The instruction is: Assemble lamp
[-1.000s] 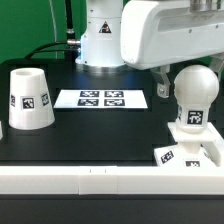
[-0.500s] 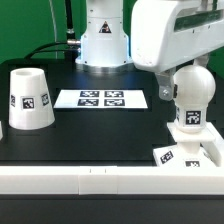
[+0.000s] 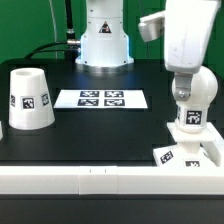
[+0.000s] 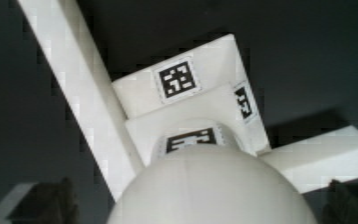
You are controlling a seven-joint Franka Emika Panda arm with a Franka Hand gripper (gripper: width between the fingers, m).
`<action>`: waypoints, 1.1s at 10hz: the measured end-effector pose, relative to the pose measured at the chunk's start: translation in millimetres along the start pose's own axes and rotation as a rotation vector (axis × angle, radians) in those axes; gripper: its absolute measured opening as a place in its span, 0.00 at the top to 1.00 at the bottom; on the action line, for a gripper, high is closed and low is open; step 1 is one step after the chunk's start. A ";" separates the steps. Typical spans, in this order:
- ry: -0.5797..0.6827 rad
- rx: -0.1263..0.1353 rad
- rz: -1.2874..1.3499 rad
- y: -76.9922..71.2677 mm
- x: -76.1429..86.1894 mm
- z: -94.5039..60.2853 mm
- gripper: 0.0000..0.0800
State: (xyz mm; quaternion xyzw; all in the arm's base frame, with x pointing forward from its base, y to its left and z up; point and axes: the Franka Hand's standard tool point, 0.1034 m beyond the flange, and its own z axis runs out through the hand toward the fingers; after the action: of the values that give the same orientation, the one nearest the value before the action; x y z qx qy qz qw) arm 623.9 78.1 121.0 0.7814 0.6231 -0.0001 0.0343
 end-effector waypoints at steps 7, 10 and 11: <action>-0.018 0.007 -0.131 -5.2 7.0 7.8 0.13; -0.019 0.009 -0.124 -5.5 6.1 9.5 0.28; -0.019 0.009 -0.117 -5.4 6.0 9.5 0.28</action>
Offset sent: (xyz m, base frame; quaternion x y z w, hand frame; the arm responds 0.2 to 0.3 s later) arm 0.0032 0.0120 -0.0007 0.0151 0.0109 -0.1200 0.9926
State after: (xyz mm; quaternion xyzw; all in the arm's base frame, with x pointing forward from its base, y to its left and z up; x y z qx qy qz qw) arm 620.3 84.6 111.0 0.7436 0.6675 -0.0124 0.0366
